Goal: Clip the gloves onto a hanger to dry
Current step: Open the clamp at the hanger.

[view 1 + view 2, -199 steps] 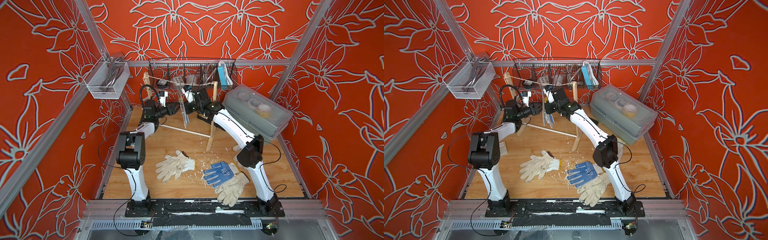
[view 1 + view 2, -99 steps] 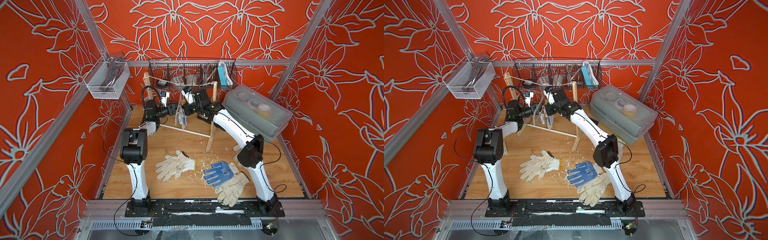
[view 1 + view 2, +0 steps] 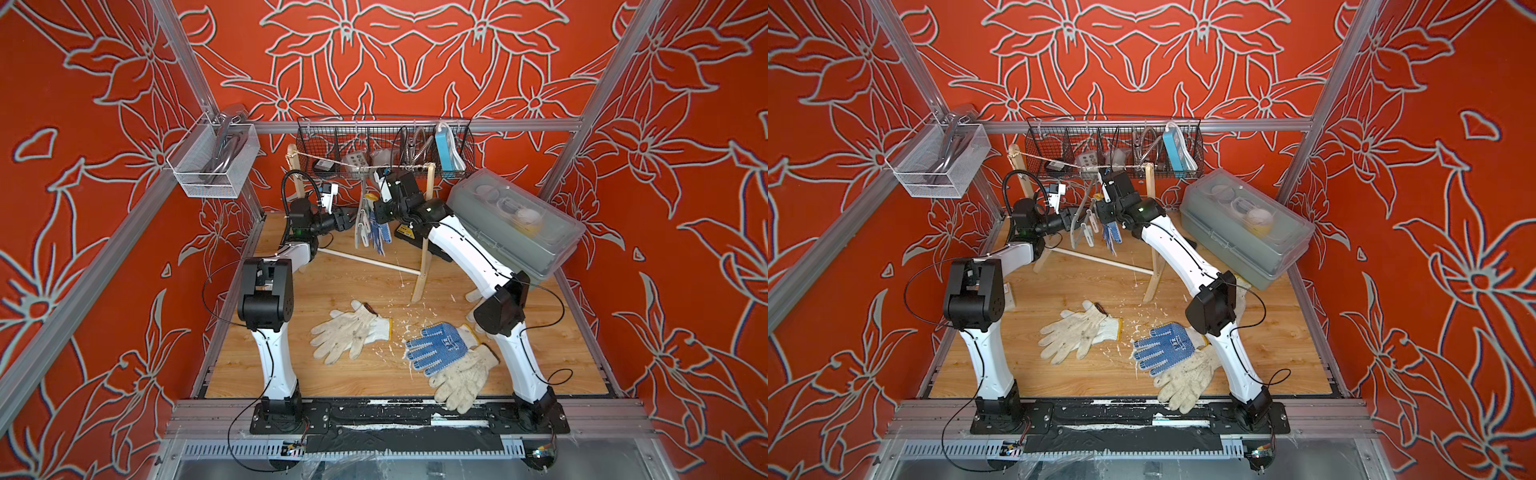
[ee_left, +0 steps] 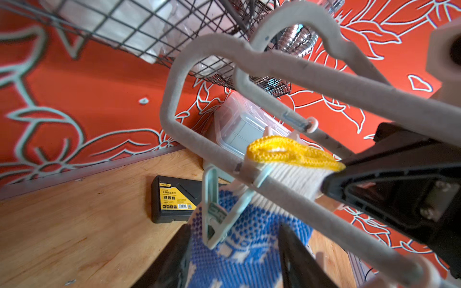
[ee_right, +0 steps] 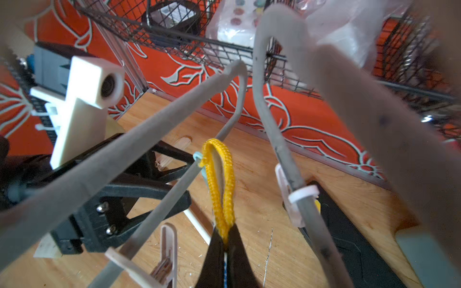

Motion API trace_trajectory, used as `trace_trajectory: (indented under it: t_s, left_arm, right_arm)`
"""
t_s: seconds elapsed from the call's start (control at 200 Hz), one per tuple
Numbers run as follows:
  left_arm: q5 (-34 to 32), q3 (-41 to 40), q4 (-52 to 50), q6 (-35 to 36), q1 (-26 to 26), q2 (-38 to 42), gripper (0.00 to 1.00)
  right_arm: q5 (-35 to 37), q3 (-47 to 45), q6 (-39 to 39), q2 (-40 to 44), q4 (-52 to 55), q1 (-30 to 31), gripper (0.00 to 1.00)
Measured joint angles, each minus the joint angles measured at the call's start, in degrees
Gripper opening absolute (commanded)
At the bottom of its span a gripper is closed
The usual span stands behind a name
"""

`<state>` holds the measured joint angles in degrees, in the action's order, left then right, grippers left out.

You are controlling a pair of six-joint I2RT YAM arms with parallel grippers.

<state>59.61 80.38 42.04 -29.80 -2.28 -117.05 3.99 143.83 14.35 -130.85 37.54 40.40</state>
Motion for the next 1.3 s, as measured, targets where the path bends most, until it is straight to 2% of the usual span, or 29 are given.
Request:
trace_trajectory:
  t_s: [0.3,0.731,0.966,1.301]
  left_arm:
    - [0.1,0.0,-3.2,1.8,-0.1,0.8,0.57]
    - [1.6,0.3,-7.0,4.3,-0.4,1.9,0.6]
    - [3.5,1.4,-6.5,2.2,-0.9,1.9,0.58]
    - [6.7,1.4,-2.6,-4.6,-1.6,1.1,0.53]
  right_arm:
    - [1.8,2.9,0.6,-3.8,-2.0,0.5,0.0]
    - [-8.0,3.0,0.5,-4.5,-5.6,1.3,0.0]
    - [-13.0,2.5,0.2,-4.5,-7.3,1.1,0.0]
    - [-17.6,1.2,0.1,-4.4,-9.4,0.6,0.0]
